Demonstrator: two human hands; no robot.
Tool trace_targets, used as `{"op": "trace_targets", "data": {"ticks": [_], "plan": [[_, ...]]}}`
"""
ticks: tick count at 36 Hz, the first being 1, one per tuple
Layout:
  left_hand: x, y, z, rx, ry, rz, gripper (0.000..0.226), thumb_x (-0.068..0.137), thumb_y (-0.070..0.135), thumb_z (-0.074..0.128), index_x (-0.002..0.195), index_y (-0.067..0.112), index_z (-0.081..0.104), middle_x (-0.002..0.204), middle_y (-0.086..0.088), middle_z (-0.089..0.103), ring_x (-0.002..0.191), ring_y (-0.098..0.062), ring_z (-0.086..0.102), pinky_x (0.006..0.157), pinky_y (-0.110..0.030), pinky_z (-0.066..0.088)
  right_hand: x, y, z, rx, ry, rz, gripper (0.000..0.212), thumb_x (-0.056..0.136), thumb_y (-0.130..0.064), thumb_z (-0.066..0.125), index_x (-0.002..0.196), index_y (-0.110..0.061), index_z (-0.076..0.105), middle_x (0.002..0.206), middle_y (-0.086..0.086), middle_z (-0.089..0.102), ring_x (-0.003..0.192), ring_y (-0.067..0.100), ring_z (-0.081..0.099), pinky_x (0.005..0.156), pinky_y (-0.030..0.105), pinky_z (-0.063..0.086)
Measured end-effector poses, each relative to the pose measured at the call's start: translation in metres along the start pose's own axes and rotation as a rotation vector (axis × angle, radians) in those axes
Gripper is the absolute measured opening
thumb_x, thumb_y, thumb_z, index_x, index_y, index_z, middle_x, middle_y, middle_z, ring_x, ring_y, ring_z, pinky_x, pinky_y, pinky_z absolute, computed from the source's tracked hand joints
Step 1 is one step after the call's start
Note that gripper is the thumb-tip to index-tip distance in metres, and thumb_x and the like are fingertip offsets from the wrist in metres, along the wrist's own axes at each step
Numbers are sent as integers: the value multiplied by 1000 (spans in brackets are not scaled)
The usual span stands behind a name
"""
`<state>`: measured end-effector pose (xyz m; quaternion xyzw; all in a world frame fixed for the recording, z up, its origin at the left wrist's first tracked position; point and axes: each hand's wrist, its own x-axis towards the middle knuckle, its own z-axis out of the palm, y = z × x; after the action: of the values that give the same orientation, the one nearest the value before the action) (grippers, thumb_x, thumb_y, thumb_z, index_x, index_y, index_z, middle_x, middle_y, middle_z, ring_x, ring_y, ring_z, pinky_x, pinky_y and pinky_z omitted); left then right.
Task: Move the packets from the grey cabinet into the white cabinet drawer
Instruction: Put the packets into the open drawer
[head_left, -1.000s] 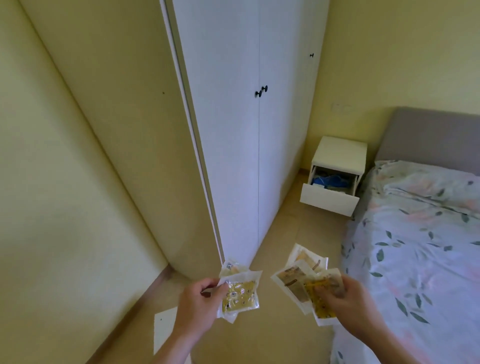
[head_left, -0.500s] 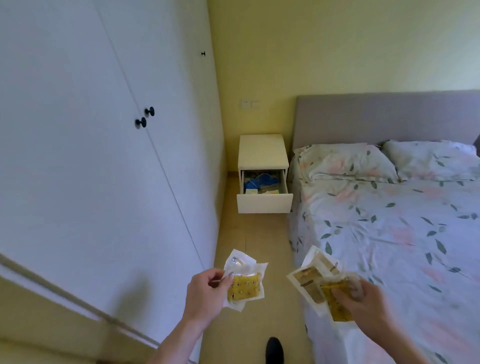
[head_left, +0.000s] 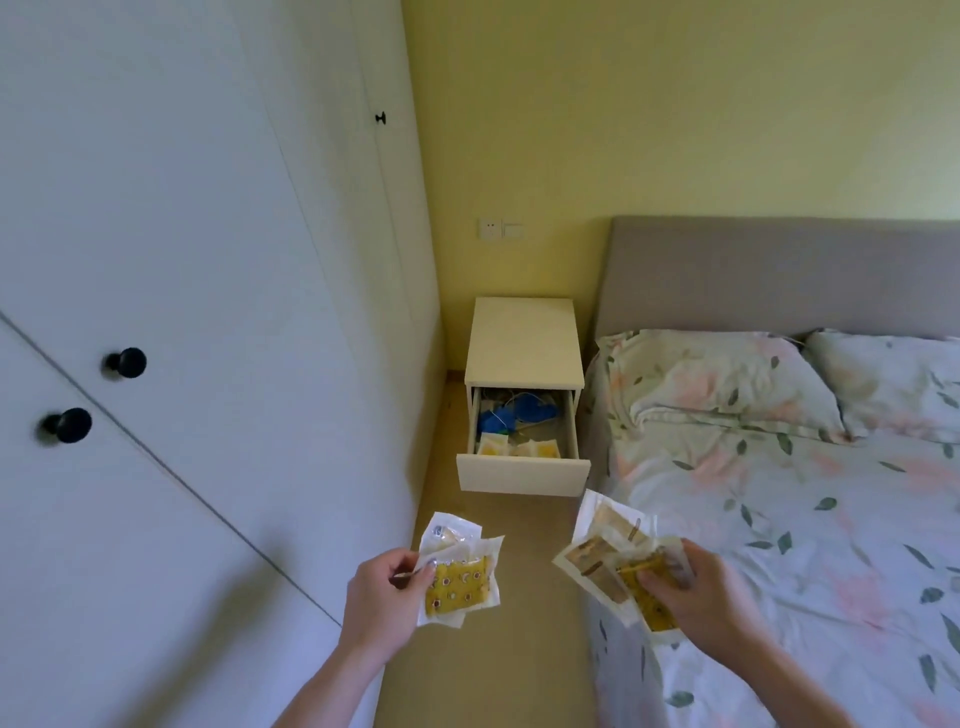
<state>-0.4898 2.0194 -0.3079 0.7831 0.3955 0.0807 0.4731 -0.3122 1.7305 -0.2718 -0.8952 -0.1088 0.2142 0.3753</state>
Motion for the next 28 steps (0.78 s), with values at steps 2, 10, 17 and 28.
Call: {"op": "trace_targets", "data": {"ticks": [2, 10, 17, 28], "plan": [[32, 4, 6, 7, -6, -10, 7, 93, 27, 71, 88, 23, 74, 86, 8, 74, 84, -11, 70, 61, -16, 50, 34, -10, -2, -31, -3, -10, 11, 86, -16, 77, 81, -20, 68, 74, -4, 72, 66, 8, 66, 49, 13, 44], [178, 20, 33, 17, -50, -28, 6, 94, 26, 69, 89, 25, 72, 89, 9, 73, 85, -9, 68, 64, -17, 51, 173, -30, 6, -163, -36, 15, 17, 82, -25, 78, 76, -24, 62, 67, -5, 69, 63, 12, 65, 58, 34, 55], [294, 45, 61, 87, -105, -38, 18, 95, 26, 68, 78, 18, 65, 80, 4, 69, 78, -12, 64, 62, -21, 48, 265, -69, -2, -156, -83, 56, 21, 87, -19, 74, 77, -30, 60, 70, -14, 66, 65, 0, 61, 52, 10, 43], [440, 81, 125, 143, -183, -138, 17, 96, 25, 66, 80, 22, 64, 85, 5, 69, 81, -11, 64, 61, -20, 45, 425, -70, -7, -271, -228, 155, 22, 93, -29, 66, 79, -23, 51, 77, -8, 57, 68, 5, 52, 54, 19, 41]]}}
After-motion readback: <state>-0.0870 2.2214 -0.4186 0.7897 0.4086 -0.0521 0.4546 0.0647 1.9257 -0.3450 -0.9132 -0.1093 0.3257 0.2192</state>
